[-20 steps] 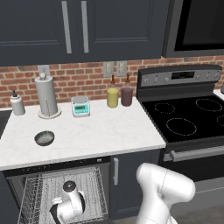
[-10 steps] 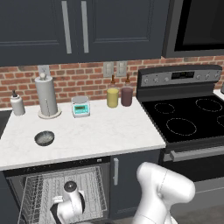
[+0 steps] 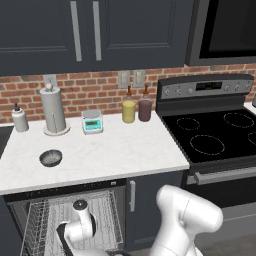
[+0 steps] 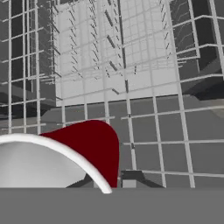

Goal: Pick up the cup and bowl from the counter, place them in the dishwasher, and close the dishwasher door.

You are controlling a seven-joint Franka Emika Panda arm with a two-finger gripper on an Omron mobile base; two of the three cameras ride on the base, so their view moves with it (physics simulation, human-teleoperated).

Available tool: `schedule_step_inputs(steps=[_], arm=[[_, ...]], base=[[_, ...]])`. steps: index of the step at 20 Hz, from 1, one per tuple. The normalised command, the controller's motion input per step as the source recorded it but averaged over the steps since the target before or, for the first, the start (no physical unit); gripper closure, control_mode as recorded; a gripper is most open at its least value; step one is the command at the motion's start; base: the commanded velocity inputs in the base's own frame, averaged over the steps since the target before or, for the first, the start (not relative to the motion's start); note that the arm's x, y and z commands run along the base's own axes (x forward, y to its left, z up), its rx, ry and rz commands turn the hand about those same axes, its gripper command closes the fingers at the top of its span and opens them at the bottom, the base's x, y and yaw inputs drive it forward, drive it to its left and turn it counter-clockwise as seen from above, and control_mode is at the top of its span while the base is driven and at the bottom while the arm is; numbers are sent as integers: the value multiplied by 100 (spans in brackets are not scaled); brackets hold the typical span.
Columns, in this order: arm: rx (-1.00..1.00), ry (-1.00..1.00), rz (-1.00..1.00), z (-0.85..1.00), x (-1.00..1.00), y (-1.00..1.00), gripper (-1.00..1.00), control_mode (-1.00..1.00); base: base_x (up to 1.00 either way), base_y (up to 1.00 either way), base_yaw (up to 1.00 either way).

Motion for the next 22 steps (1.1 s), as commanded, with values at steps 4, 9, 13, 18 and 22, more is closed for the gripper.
schedule_step_inputs(steps=[4,9,13,18,22], arm=[[0,15,0,0,0,0,100,-100],[0,4,0,0,0,0,100,-100],[0,1,0,0,0,1,100,-100],[0,0,0,0,0,0,-100,-100],[0,0,0,0,-2,0,-100,-100]], base=[[0,0,0],[0,0,0],[0,0,0],[0,0,0],[0,0,0]])
